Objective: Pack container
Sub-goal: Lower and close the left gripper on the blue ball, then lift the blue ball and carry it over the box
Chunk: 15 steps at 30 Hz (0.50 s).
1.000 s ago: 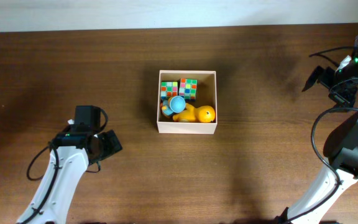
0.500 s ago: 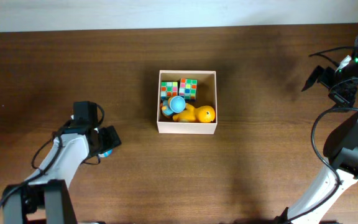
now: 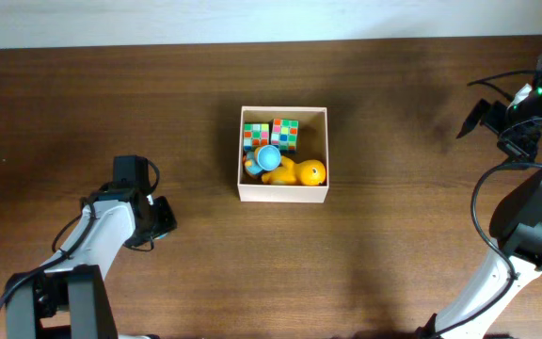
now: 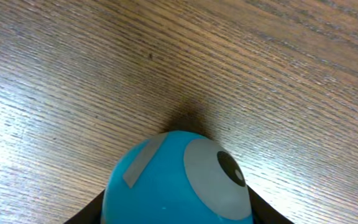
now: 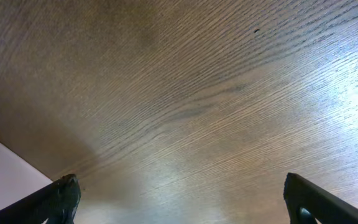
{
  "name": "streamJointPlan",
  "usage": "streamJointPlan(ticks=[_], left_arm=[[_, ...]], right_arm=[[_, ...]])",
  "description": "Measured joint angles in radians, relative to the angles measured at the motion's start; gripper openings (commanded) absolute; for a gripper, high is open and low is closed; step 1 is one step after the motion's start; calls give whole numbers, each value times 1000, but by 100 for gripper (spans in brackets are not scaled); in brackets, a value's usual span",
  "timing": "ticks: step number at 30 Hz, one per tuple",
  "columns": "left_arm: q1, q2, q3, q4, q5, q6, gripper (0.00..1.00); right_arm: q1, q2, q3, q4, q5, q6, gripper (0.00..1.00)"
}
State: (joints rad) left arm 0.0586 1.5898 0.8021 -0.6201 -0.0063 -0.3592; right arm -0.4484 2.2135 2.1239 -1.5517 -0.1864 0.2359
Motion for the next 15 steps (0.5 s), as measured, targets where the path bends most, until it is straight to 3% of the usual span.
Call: streamJointPlan(ticks=[5,15], left_arm=[[3,0,4,11,53,0,40],[3,2,146,14,312,1,39]], right_arm=[[0,0,0,0,0,0,98],[0,0,0,0,0,0,99]])
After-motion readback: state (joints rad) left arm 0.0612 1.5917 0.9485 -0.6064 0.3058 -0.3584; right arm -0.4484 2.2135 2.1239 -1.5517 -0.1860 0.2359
